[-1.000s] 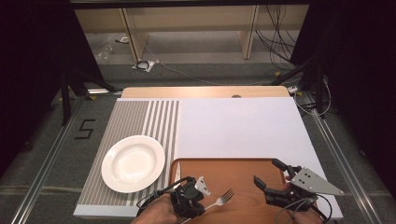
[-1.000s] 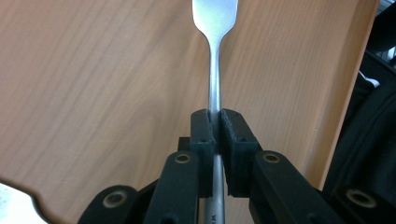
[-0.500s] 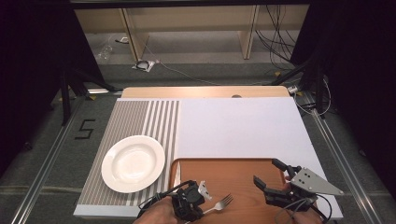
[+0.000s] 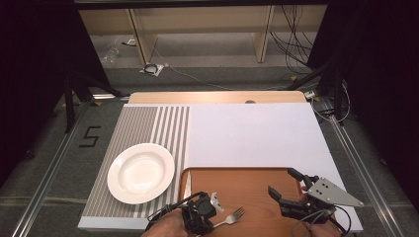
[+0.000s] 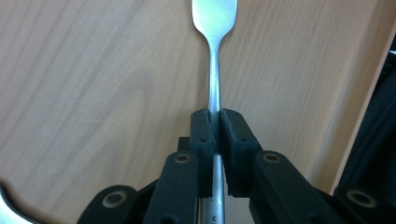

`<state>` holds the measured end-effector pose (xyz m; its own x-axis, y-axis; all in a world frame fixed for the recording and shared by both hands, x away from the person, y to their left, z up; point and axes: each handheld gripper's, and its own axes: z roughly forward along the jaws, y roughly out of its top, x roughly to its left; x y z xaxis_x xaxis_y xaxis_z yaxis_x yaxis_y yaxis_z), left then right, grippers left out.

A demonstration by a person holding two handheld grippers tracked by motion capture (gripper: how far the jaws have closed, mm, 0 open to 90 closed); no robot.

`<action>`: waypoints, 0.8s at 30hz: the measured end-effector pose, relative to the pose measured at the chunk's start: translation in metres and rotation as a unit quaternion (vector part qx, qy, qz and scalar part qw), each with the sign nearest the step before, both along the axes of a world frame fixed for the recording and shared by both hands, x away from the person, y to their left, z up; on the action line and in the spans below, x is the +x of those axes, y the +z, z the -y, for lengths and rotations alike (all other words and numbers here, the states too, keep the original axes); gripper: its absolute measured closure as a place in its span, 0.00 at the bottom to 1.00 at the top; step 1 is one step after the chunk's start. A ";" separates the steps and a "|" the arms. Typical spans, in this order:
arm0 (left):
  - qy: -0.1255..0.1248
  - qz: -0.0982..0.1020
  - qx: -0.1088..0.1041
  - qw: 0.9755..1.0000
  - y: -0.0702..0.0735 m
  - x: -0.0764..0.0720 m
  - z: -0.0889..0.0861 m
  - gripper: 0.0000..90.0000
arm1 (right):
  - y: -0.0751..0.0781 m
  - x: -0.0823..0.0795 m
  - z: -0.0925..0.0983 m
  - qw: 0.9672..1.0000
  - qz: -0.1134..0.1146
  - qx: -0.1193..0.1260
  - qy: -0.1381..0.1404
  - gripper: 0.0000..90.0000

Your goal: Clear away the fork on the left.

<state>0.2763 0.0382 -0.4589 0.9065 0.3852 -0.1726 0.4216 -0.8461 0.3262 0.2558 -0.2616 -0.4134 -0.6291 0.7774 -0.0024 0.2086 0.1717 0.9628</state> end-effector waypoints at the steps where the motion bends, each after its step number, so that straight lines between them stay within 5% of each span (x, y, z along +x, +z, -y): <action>1: 0.000 -0.001 0.001 1.000 0.000 0.000 0.000 0.92 | 0.000 0.000 0.000 1.000 0.000 0.000 0.000 0.20; 5: 0.000 -0.004 0.002 1.000 0.000 0.000 0.000 0.91 | 0.000 0.000 0.000 1.000 0.000 0.000 0.000 0.20; 11: 0.004 0.019 -0.018 1.000 0.008 -0.002 0.002 0.65 | 0.000 0.000 0.000 1.000 0.000 0.001 0.000 0.20; 15: 0.011 0.040 -0.032 0.999 0.013 -0.002 0.001 0.58 | 0.000 0.000 0.000 1.000 0.000 0.001 0.000 0.20; 18: 0.008 0.055 -0.043 0.998 0.016 -0.004 0.001 0.63 | 0.001 0.000 0.000 1.000 -0.001 0.001 0.000 0.20; 24: -0.012 0.067 -0.055 0.996 0.017 -0.012 0.005 0.89 | 0.001 0.000 0.001 1.000 -0.001 0.001 0.000 0.20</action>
<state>0.2647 0.0327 -0.4422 0.9329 0.3490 -0.0885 0.3481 -0.8117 0.4690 0.2555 -0.2623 -0.4127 -0.6289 0.7775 -0.0003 0.2106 0.1707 0.9626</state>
